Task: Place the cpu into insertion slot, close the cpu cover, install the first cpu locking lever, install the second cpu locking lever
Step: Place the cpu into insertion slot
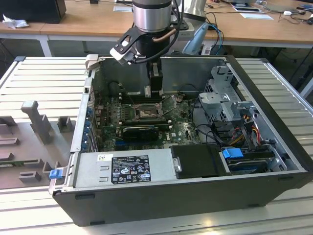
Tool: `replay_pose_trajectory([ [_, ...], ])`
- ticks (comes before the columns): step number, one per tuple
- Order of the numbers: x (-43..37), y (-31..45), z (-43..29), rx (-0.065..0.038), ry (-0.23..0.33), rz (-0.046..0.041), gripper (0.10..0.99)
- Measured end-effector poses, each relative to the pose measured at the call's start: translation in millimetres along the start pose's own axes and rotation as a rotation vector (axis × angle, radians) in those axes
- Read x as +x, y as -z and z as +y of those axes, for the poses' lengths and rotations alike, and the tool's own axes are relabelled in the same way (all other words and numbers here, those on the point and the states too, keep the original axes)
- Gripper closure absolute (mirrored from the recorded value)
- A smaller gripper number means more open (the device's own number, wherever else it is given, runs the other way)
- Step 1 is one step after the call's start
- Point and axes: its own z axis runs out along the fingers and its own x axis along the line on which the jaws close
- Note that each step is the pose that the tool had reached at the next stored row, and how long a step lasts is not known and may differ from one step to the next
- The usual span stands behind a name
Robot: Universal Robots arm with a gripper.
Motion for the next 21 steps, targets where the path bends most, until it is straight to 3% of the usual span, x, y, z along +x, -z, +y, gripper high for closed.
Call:
replay_pose_trajectory([
  [7, 2.0, -15.5, -1.5, 0.000, 0.001, 0.0002, 0.557],
  [10, 8.8, -25.9, -2.8, 0.000, 0.001, 0.0002, 0.557],
  [13, 10.6, -32.9, -3.6, 0.000, 0.001, 0.0003, 0.557],
  [21, 10.5, -40.3, -4.3, 0.003, 0.001, 0.0004, 0.557],
])
